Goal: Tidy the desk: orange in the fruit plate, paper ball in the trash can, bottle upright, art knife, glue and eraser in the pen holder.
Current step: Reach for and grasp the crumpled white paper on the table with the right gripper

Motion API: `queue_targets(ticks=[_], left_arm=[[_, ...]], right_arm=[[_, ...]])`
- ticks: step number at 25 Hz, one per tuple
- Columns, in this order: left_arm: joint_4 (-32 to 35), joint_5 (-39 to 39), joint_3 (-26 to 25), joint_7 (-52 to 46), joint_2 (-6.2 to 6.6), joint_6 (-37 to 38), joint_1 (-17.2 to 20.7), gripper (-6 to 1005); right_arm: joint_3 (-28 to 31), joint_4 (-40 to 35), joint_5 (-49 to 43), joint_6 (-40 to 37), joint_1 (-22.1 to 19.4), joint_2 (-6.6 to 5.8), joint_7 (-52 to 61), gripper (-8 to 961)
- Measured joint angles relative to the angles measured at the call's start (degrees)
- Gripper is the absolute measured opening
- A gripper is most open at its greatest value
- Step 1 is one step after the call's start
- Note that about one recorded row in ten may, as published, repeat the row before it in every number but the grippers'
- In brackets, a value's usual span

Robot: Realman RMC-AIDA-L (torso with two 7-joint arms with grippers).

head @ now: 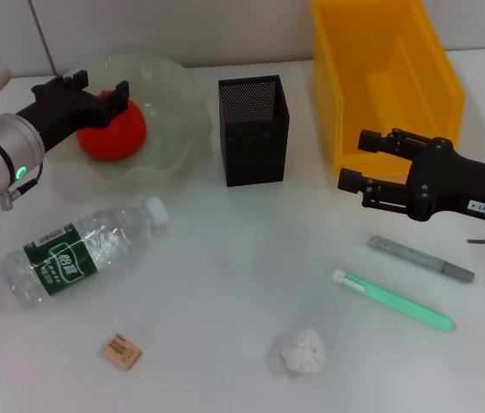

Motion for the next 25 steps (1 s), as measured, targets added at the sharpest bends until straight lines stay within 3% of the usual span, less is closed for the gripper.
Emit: queue_targets(ticks=[6,8,12,13,14,17,18,25], left_arm=[[0.39,0.01,0.02,-0.07,0.0,1.98,0.57,706],[0.82,0.19,0.03,-1.08,0.16,6.17,1.46,791],[2.36,0.57,1.51,-3.38,0.47,10.27,2.59,806],[5.31,0.62,4.71,-6.61,0.58,11.88,4.19,810],[5.31,0.62,4.71,-6.61,0.58,11.88,4.19,810],[12.03,0.64,11.88,-12.61,0.8,13.01,7.3,809],[16.62,0.65,16.4,-15.36,0.94,14.45,9.45,808],[21.95,2.67,19.55,-17.05,1.13,21.61,12.43,806]], right_arm=[[0.13,0.0,0.0,-0.02,-0.23,0.0,0.0,777],[0.2,0.0,0.0,0.01,-0.35,0.0,0.0,778],[0.27,-0.01,0.0,0.05,-0.44,0.0,0.0,779],[0.28,0.0,0.0,0.11,-0.48,-0.03,0.0,779],[0.28,0.0,0.0,0.11,-0.48,-0.03,0.0,779],[0.3,0.0,-0.01,0.29,-0.56,-0.05,0.0,778],[0.3,0.0,-0.07,0.39,-0.61,-0.07,0.0,778],[0.3,-0.18,-0.32,0.8,-0.86,-0.15,0.0,778]])
